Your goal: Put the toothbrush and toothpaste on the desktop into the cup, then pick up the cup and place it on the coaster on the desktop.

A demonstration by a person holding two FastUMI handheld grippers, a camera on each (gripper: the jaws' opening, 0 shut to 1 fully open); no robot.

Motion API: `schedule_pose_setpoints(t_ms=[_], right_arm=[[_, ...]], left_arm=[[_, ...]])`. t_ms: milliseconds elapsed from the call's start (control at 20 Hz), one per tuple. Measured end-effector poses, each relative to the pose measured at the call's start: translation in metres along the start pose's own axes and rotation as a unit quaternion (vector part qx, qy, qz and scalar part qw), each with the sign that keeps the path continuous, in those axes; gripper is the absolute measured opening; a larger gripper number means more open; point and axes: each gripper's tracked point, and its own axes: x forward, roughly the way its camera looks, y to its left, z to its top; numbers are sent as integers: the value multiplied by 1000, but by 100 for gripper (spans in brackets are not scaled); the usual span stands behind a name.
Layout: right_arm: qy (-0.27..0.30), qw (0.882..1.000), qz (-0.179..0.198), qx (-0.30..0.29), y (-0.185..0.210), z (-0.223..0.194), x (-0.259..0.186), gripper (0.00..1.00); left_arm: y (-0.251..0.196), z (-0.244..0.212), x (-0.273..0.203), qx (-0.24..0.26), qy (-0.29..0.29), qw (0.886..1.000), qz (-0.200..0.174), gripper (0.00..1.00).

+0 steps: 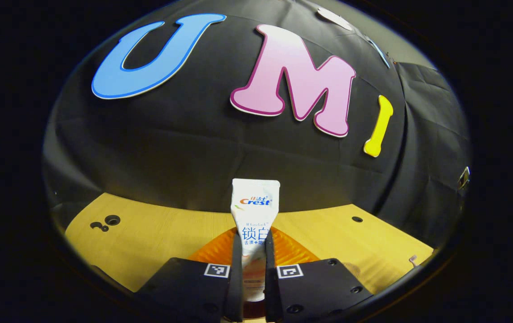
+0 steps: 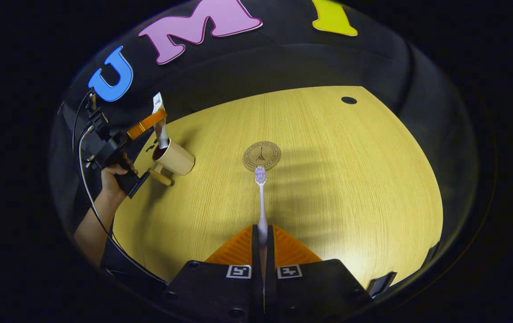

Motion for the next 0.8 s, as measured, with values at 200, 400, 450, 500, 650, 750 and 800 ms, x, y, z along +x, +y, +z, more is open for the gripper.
schedule_pose_setpoints(t_ms=[200, 400, 450, 500, 650, 750, 800], right_arm=[[7, 1000, 8, -7, 8, -3, 6, 6], [5, 1000, 14, -6, 13, 0, 9, 6], [4, 1000, 14, -7, 13, 1, 9, 6], [3, 1000, 15, -8, 13, 3, 9, 6], [-8, 1000, 21, -14, 19, 13, 10, 6], [-24, 999, 30, -29, 28, 27, 7, 6], [-32, 998, 34, -36, 34, 35, 6, 6]], left_arm=[[9, -17, -2, 5, 34, 999, 9, 27], [9, -30, -9, -6, 49, 999, 15, 36], [7, -28, -10, -7, 45, 999, 12, 42], [6, -27, -13, -6, 44, 999, 10, 53], [15, -19, -25, 5, 40, 999, 33, 76], [20, -10, -44, -5, 31, 998, 50, 91], [21, -10, -55, -13, 26, 998, 57, 98]])
